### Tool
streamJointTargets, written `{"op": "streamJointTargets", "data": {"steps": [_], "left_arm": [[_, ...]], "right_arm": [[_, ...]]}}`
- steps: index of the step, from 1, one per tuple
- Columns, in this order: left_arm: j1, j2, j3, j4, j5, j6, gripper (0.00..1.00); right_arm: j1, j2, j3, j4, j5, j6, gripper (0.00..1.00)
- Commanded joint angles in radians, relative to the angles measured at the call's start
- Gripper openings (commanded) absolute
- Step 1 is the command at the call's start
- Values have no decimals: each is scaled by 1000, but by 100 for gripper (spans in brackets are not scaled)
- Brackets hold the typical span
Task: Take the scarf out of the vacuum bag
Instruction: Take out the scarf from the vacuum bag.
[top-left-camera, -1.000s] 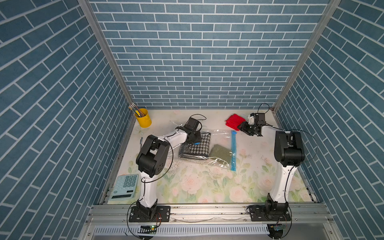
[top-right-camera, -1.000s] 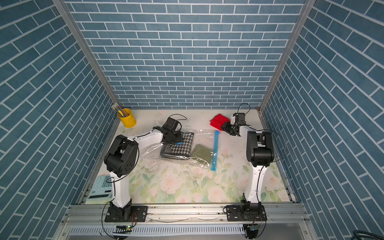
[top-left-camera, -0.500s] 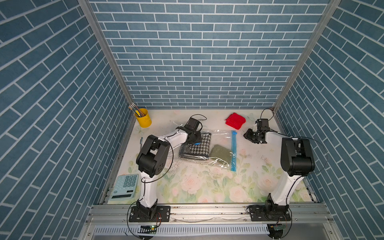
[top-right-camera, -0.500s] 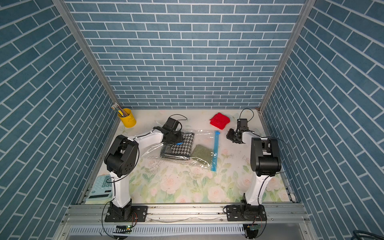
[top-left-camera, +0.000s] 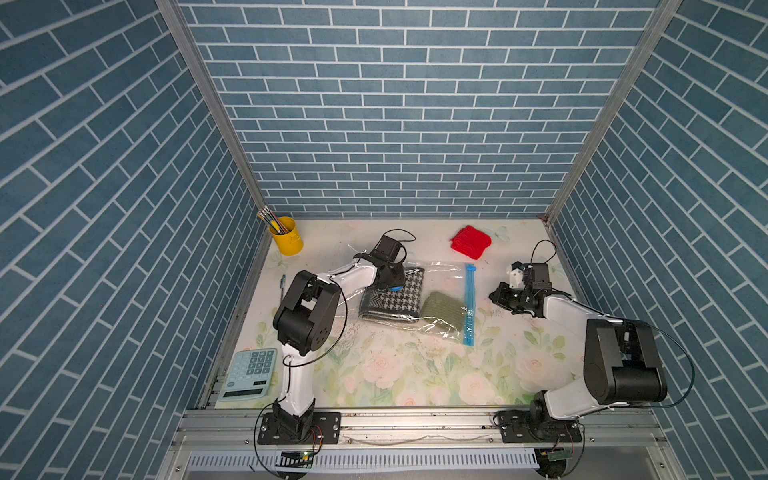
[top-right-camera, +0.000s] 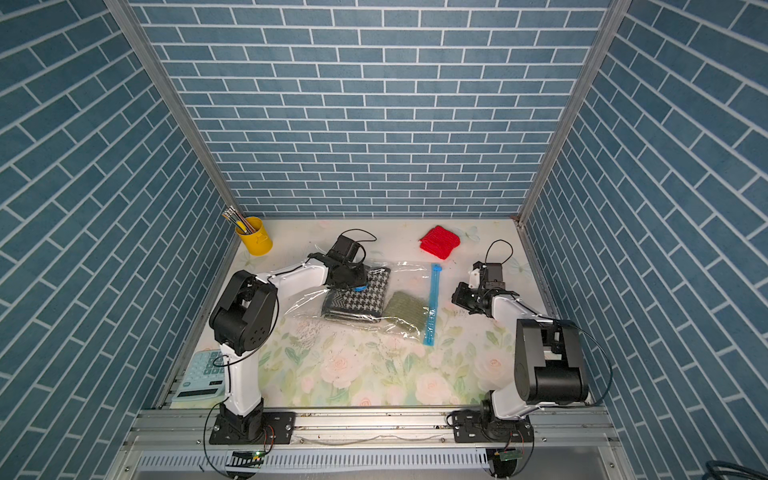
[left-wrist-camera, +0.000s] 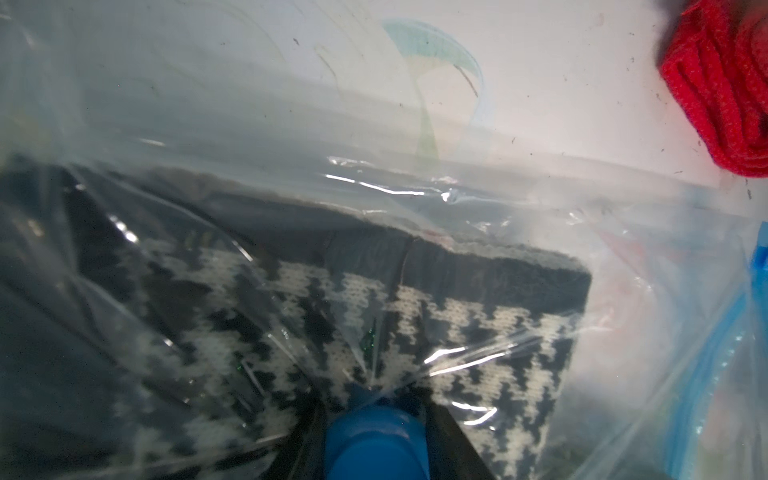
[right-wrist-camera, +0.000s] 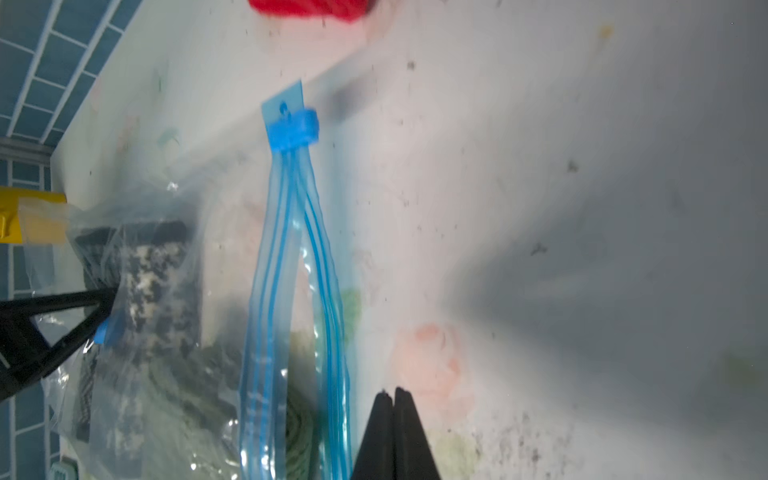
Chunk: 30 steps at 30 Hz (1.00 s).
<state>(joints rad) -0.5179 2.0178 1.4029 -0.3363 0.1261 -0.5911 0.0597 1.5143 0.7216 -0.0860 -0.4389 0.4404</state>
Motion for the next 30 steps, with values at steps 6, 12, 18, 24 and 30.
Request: {"op": "streamJointTargets", "data": {"steps": [6,12,18,24,30], "left_arm": [[-20,-3,-33,-72,29,-9,43],[-20,-5,-38,-72,27,-8,43],[-19,-1,-35,-71,29,-7,43],[-19,5,-30,-72,32,-7,43],[-19,14,-24,-76,32,-6,43]], "right_arm": [[29,-8,-77,116,-161,31,0],[60,18,-95,178,-234,62,0],[63,41,-122,239,-308,92,7],[63,44,-164,324,-385,139,25],[63,51,-157,341,-400,154,38]]}}
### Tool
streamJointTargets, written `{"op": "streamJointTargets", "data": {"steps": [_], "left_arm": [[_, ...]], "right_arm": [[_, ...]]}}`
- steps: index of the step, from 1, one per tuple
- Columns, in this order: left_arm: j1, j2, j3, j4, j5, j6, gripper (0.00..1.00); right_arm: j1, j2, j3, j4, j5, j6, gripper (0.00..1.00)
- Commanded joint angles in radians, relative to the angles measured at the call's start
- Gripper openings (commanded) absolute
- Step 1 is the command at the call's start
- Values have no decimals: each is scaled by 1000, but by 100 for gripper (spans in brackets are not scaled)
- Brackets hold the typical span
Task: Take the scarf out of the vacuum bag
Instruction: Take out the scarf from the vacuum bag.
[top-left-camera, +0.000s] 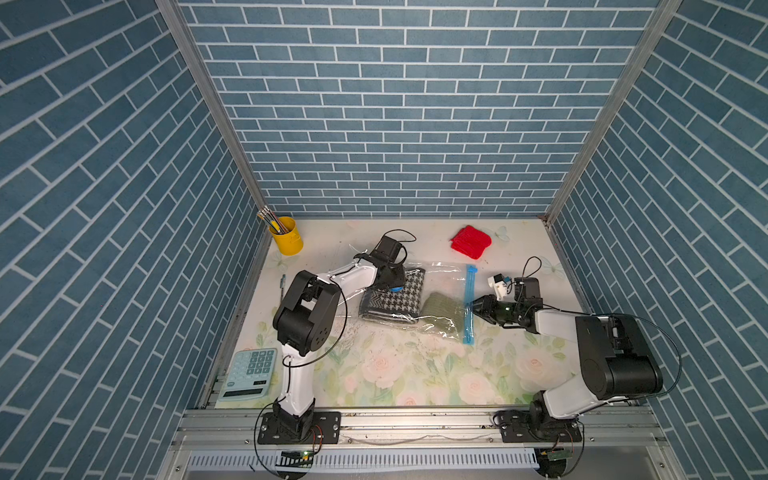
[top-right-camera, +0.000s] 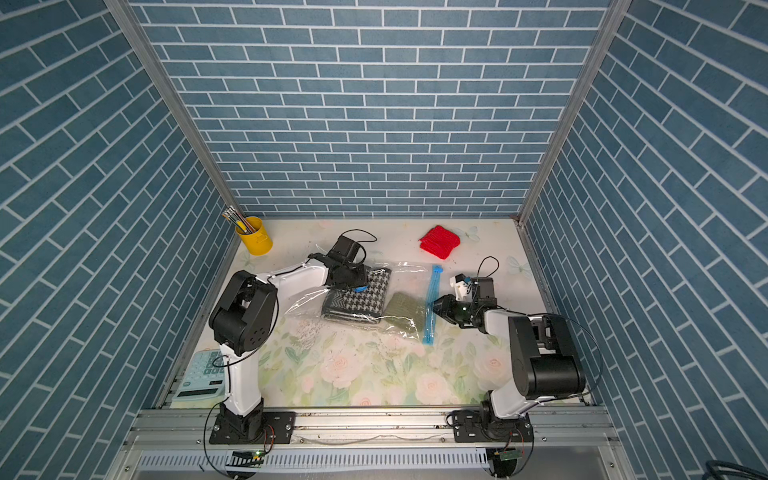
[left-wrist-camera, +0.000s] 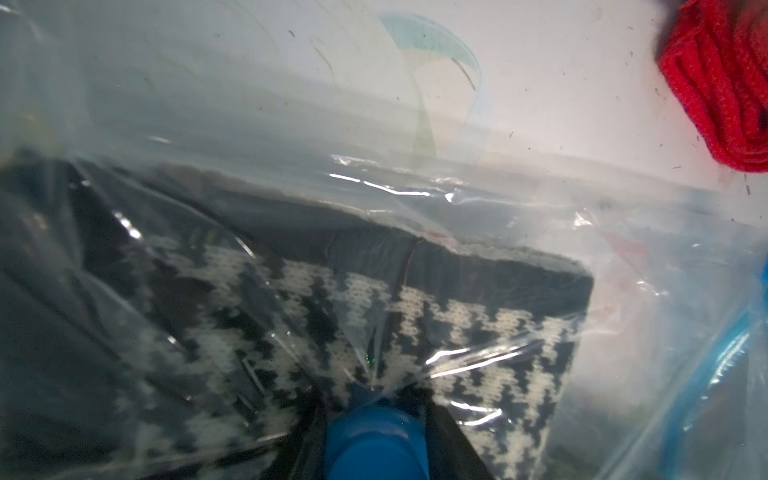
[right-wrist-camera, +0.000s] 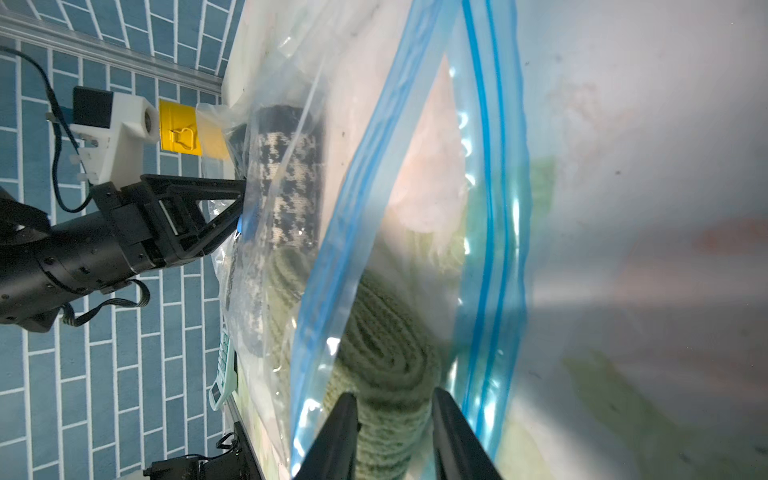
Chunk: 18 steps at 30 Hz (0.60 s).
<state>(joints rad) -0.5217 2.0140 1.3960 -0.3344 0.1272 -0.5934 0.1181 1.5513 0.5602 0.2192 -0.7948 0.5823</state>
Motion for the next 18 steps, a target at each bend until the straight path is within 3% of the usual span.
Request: {"op": "streamJointTargets", "data": {"steps": [1,11,14,18], "left_arm": [[-15,21,-13,-82,32,-3,43],[-16,32,10,-87,34,-3,43],[-17,34,16,-90,34,-2,43],[-17,33,20,-91,34,-3,43]], "right_arm": [[4,20,9,32,-47,13,39],[27,63,28,-42,-19,-28,59],[33,72,29,-66,-3,-44,75],[40,79,23,-42,-4,-43,78]]}}
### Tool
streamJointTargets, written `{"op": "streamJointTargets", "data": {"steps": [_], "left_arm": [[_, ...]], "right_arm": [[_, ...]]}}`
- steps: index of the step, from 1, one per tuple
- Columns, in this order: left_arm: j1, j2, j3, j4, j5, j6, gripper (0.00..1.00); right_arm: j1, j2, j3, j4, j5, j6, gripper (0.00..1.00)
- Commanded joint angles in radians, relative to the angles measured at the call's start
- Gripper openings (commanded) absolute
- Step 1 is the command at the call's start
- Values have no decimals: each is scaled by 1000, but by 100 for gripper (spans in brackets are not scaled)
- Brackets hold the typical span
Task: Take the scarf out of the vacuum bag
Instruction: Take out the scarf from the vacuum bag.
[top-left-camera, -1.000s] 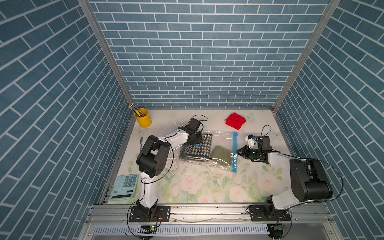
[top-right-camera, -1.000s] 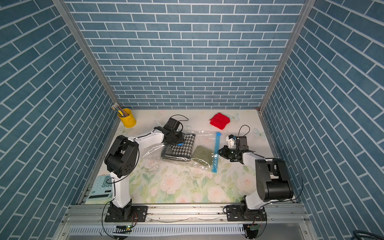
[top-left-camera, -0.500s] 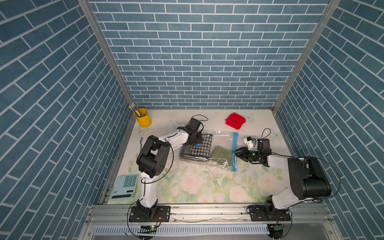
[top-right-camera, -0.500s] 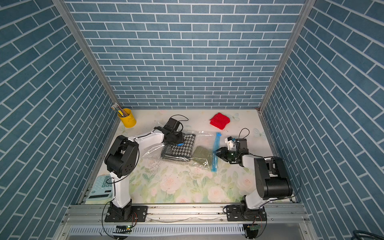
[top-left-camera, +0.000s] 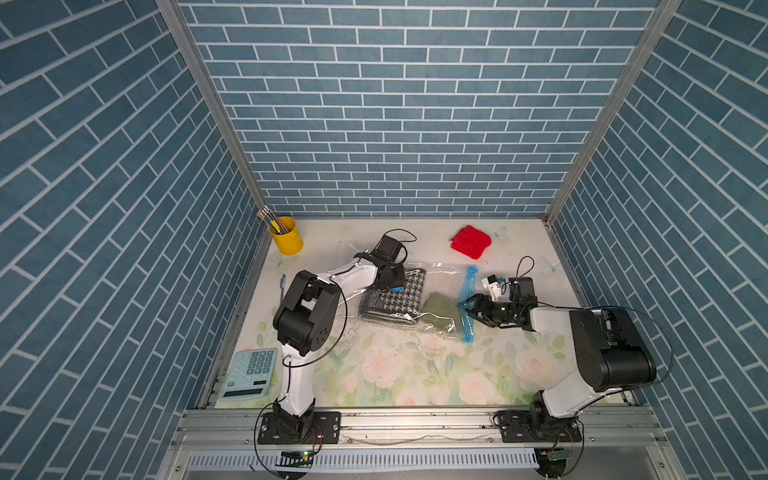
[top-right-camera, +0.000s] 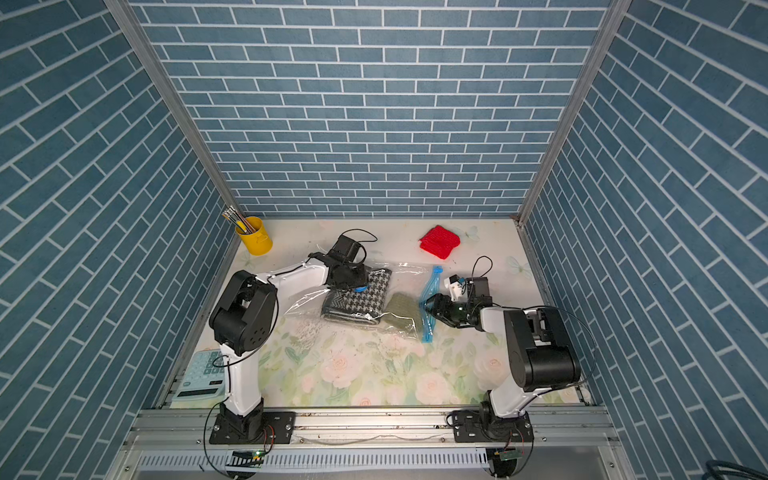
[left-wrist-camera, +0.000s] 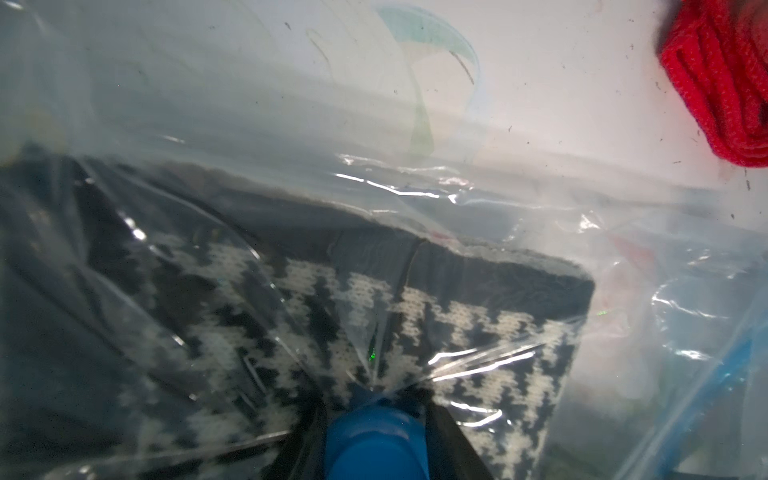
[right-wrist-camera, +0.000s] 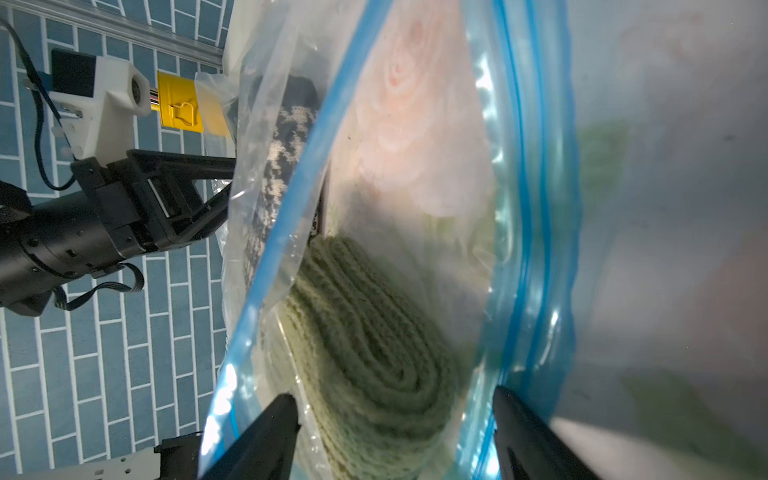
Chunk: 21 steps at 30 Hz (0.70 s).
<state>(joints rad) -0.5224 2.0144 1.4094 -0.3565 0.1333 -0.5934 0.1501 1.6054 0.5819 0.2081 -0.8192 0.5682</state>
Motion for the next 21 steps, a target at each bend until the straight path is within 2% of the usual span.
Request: {"op": "streamJointTargets", "data": {"steps": [1,9,15,21], "left_arm": [[-16,34,7,-70,28,-2,43],[-17,36,7,-68,28,-3,43],[-19,34,5,-70,28,-2,42],[-19,35,0,-68,29,-1,42]], "right_arm": [[11,28,2,-22,16,-25,78],[55,65,-16,62,-24,14,78],[59,89,-64,188,-76,95,78],[65,59,-54,171,-77,97,77]]}}
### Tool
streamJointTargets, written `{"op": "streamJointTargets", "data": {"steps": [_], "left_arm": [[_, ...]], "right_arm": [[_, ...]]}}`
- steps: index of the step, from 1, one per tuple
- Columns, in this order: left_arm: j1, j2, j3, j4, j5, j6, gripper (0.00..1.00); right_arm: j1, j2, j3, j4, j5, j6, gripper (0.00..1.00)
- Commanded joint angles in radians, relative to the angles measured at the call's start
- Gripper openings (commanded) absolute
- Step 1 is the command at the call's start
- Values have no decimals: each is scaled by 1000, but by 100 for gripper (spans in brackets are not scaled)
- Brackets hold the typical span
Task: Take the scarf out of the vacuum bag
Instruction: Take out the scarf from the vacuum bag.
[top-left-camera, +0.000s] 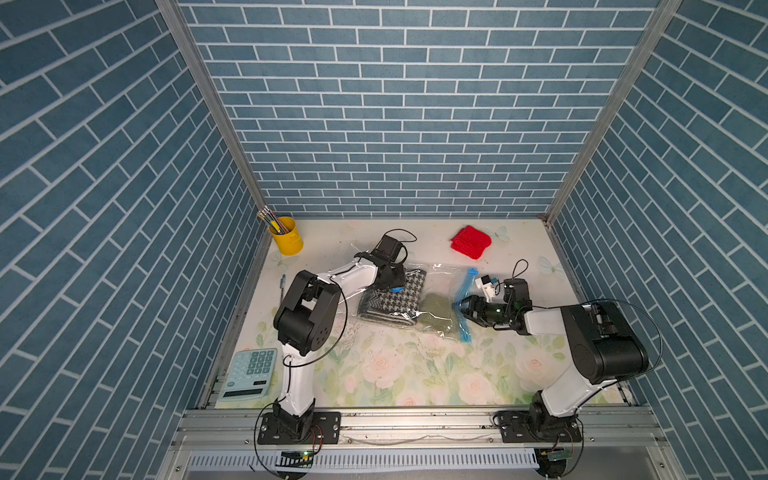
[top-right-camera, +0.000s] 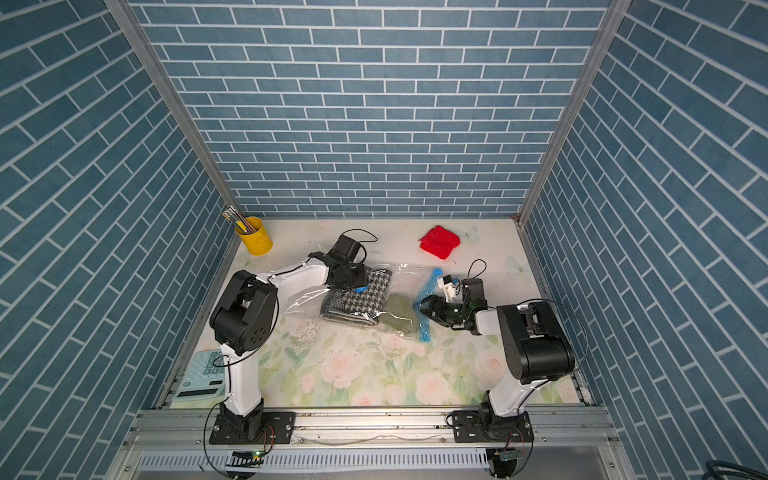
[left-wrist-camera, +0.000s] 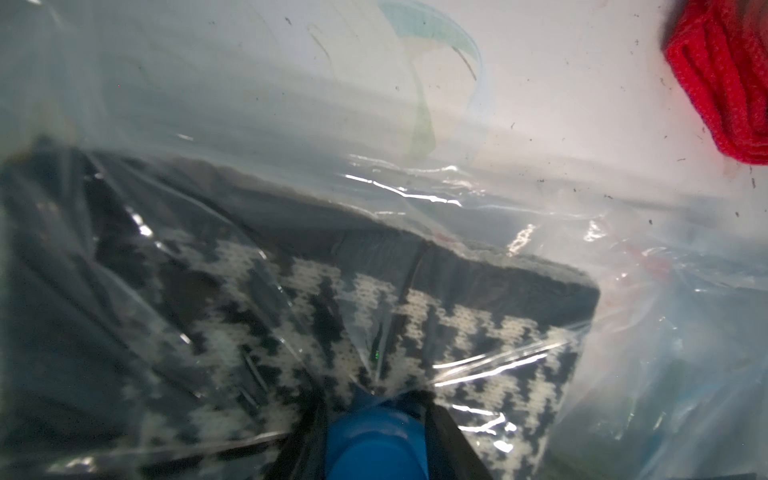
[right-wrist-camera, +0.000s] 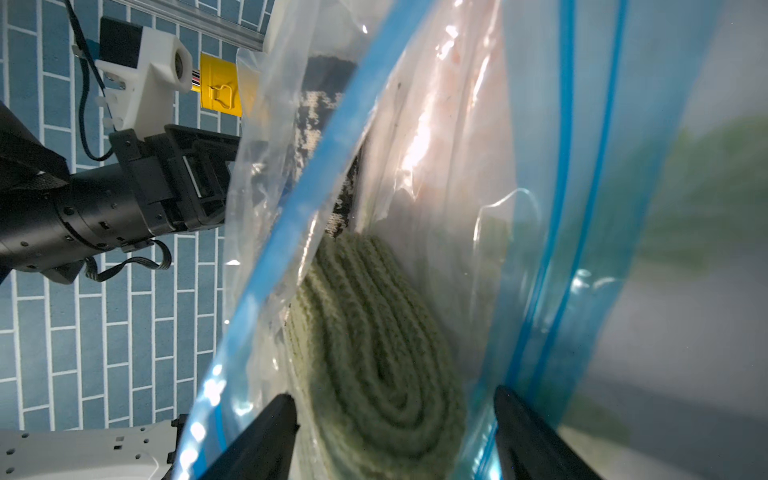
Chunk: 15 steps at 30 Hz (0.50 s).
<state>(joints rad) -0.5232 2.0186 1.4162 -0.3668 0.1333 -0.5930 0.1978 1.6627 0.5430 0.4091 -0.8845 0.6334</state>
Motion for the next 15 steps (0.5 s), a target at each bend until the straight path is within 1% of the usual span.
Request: {"op": "streamJointTargets", "data": {"steps": [1,5,8,15], "left_arm": [[-18,31,-6,-58,28,-1,42],[-21,32,-7,-58,28,-1,42],[-20,34,-7,-57,30,-1,42],[-20,41,-2,-55,32,-1,42]], "right_arm": [[20,-8,-11,-41,-11,28,76],[21,-44,10,-96,10,7,67],[22,-68,25,-133,20,-9,64],[41,-38,27,-120,13,-8,66]]}}
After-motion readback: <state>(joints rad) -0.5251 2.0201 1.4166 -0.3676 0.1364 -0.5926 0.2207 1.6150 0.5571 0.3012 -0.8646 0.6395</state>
